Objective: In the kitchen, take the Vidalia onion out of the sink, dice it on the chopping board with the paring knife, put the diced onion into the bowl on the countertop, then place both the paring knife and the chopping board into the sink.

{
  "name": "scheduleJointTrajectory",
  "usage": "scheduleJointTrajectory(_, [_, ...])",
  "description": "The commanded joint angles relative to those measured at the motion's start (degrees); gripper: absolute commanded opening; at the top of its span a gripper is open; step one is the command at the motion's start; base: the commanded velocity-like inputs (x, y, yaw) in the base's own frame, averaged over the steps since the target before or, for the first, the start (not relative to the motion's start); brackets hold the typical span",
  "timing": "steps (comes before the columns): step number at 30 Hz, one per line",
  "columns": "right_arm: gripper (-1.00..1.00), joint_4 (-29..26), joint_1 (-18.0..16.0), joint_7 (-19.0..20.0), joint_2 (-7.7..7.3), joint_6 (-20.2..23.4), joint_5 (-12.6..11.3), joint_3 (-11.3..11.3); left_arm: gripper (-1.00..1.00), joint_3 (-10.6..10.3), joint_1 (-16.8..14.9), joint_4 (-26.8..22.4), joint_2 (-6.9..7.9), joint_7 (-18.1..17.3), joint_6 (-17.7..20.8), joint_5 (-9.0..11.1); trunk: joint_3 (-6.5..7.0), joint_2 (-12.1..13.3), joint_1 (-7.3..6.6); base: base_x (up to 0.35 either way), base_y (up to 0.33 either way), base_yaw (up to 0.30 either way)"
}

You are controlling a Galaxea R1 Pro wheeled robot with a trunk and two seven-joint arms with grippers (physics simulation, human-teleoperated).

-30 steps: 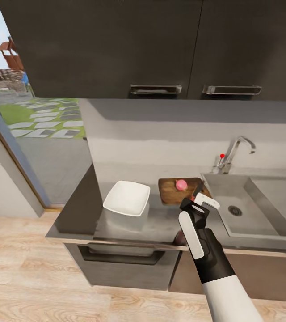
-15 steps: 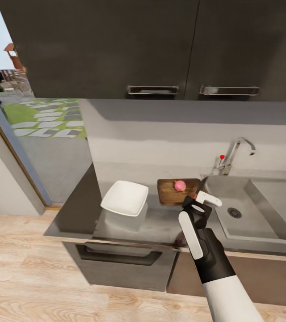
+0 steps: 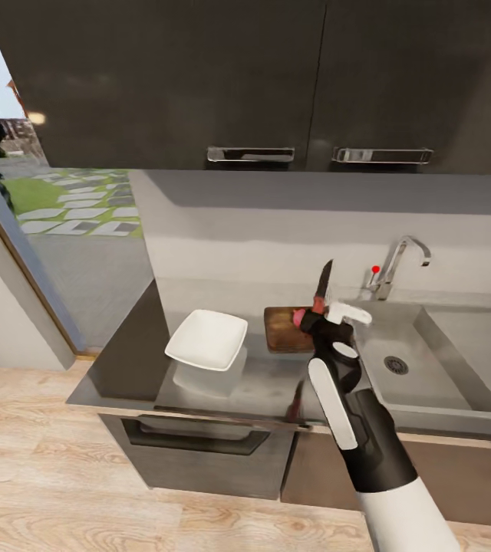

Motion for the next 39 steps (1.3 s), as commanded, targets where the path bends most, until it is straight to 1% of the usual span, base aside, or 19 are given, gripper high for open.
scheduleJointTrajectory(1, [-1.0, -0.5, -0.1, -0.3, -0.96, 0.2, -0.1, 2.0, 1.0, -0.1, 0.0, -0.1, 0.03, 0.1, -0.1, 0.4, -0.11, -0.1, 0.04, 0.0, -0.002, 0.0])
scheduleJointTrajectory(2, [-1.0, -0.6, -0.1, -0.2, -1.38, 0.2, -0.1, 2.8, 1.0, -0.1, 0.0, 0.0, 0.03, 0.1, -0.1, 0.4, -0.11, -0.1, 0.04, 0.0, -0.001, 0.0])
scheduleJointTrajectory(3, [-1.0, -0.7, -0.1, -0.1, -2.16, 0.2, 0.1, 4.4, 1.0, -0.1, 0.0, 0.0, 0.03, 0.1, -0.1, 0.4, -0.11, -0.1, 0.04, 0.0, 0.0, 0.0])
scheduleJointTrajectory(5, [-1.0, -0.5, -0.1, 0.2, -3.7, 0.1, 0.2, 6.2, 1.0, -0.1, 0.0, 0.0, 0.03, 0.1, -0.1, 0.4, -0.11, -0.1, 0.04, 0.0, 0.0, 0.0])
scheduleJointTrajectory(6, [-1.0, 0.8, 0.0, 0.4, -4.98, -0.1, 0.3, 7.1, 1.0, -0.2, 0.0, 0.0, -0.13, 0.1, -0.1, 0.5, -0.11, -0.1, 0.04, 0.0, 0.0, 0.0])
scheduleJointTrajectory(8, [-1.0, 1.9, 0.1, 0.7, -5.39, -0.1, 0.3, 7.4, 1.0, -0.3, 0.0, 0.2, -0.6, 0.1, -0.1, 0.4, -0.11, -0.1, 0.04, 0.0, 0.0, 0.0])
scheduleJointTrajectory(11, [-1.0, 2.5, 0.1, 0.8, -5.58, 0.0, 0.3, 8.2, 1.0, -0.3, 0.0, 0.4, -0.9, 0.1, -0.1, 0.3, -0.11, -0.1, 0.04, 0.0, 0.0, 0.0])
scheduleJointTrajectory(12, [-1.0, 2.6, 0.1, 0.9, -5.62, 0.1, 0.3, 8.9, 1.0, -0.3, 0.0, 0.5, -0.93, 0.1, -0.1, 0.3, -0.11, -0.1, 0.04, 0.0, 0.0, 0.0])
scheduleJointTrajectory(14, [-1.0, 2.7, 0.1, 0.8, -5.67, 0.3, 0.4, 11.2, 1.0, -0.3, 0.0, 0.5, -0.99, 0.1, -0.1, 0.3, -0.11, -0.1, 0.04, 0.0, 0.0, 0.0])
scheduleJointTrajectory(16, [-1.0, 2.8, 0.1, 0.7, -5.69, 0.6, 0.4, 12.7, 1.0, -0.3, 0.0, 0.5, -0.98, 0.1, -0.1, 0.3, -0.11, -0.1, 0.04, 0.0, 0.0, 0.0])
scheduleJointTrajectory(18, [-1.0, 2.8, 0.1, 0.6, -5.7, 1.5, 0.6, 13.5, 1.0, -0.3, 0.0, 0.5, -0.96, 0.1, -0.1, 0.3, -0.11, -0.1, 0.04, 0.0, 0.0, 0.0])
scheduleJointTrajectory(20, [-1.0, 2.8, 0.1, 0.6, -5.71, 3.1, 1.6, 14.0, 1.0, -0.3, 0.0, 0.5, -0.98, 0.1, -0.1, 0.3, -0.11, -0.1, 0.04, 0.0, 0.0, 0.0])
scheduleJointTrajectory(22, [-1.0, 2.8, 0.1, 0.5, -5.71, 4.7, 3.5, 14.2, 1.0, -0.3, 0.0, 0.5, -0.98, 0.1, -0.1, 0.3, -0.11, -0.1, 0.04, 0.0, -0.003, 0.0])
scheduleJointTrajectory(25, [-1.0, 2.8, 0.1, 0.4, -5.71, 6.3, 8.2, 14.4, 1.0, -0.2, 0.0, 0.6, -1.02, 0.1, -0.1, 0.3, -0.11, -0.1, 0.04, 0.0, -0.108, 0.0])
scheduleJointTrajectory(28, [-1.0, 2.8, 0.1, 0.3, -5.68, 6.8, 10.3, 14.4, 1.0, -0.3, 0.0, 0.6, -1.03, 0.1, -0.1, 0.3, -0.11, -0.1, 0.04, 0.0, -0.231, 0.0])
scheduleJointTrajectory(32, [-1.0, 2.8, 0.1, 0.3, -5.64, 8.1, 11.1, 14.4, 1.0, -0.3, 0.0, 0.6, -1.03, 0.1, -0.1, 0.2, -0.11, -0.1, 0.04, 0.0, -0.284, 0.0])
scheduleJointTrajectory(35, [-1.0, 2.8, 0.1, 0.2, -5.63, 9.3, 11.3, 14.4, 1.0, -0.2, 0.0, 0.6, -1.03, 0.1, -0.1, 0.0, -0.11, -0.1, 0.04, 0.0, -0.3, 0.0])
scheduleJointTrajectory(39, [-1.0, 2.8, 0.1, 0.2, -5.63, 9.9, 11.3, 14.4, 1.0, -0.2, 0.0, 0.6, -1.03, 0.1, -0.1, -0.1, -0.11, -0.1, 0.04, 0.0, -0.28, 0.0])
